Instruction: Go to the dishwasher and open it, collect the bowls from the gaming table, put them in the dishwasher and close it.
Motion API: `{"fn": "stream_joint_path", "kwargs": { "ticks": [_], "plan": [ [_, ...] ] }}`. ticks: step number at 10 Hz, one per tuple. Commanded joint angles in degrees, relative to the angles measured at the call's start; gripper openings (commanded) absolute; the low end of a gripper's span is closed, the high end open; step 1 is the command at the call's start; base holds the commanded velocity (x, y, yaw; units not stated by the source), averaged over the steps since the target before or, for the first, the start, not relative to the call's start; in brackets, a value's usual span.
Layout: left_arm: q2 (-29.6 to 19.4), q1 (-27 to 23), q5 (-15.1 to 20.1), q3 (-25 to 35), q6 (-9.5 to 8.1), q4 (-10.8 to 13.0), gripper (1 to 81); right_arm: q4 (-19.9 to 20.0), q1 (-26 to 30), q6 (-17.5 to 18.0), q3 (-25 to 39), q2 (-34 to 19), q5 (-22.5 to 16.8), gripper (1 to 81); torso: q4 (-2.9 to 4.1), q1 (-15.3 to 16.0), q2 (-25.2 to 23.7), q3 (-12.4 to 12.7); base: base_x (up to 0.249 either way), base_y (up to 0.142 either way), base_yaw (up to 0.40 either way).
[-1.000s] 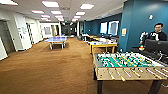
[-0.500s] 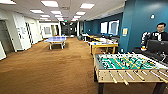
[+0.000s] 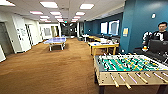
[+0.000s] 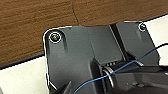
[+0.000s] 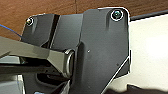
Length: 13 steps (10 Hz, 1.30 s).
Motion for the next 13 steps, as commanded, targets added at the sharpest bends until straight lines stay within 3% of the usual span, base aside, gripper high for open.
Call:
{"fn": "stream_joint_path", "kwargs": {
  "ticks": [1, 13],
  "plan": [
    [-1.1, -3.5, 2.5, -0.3, 0.05, -0.6, 81.1, 0.2, 3.1, -0.2, 0.4, -0.1, -2.5, 81.1, 0.0, 0.0, 0.0, 0.0, 0.141, 0.0, 0.0],
    [-1.0, -3.5, 2.5, -0.3, 0.05, -0.5, 81.1, 0.3, 3.0, -0.2, 0.0, 0.0, -2.5, 81.1, 0.0, 0.0, 0.0, 0.0, 0.141, 0.0, 0.0]
  ]
}}
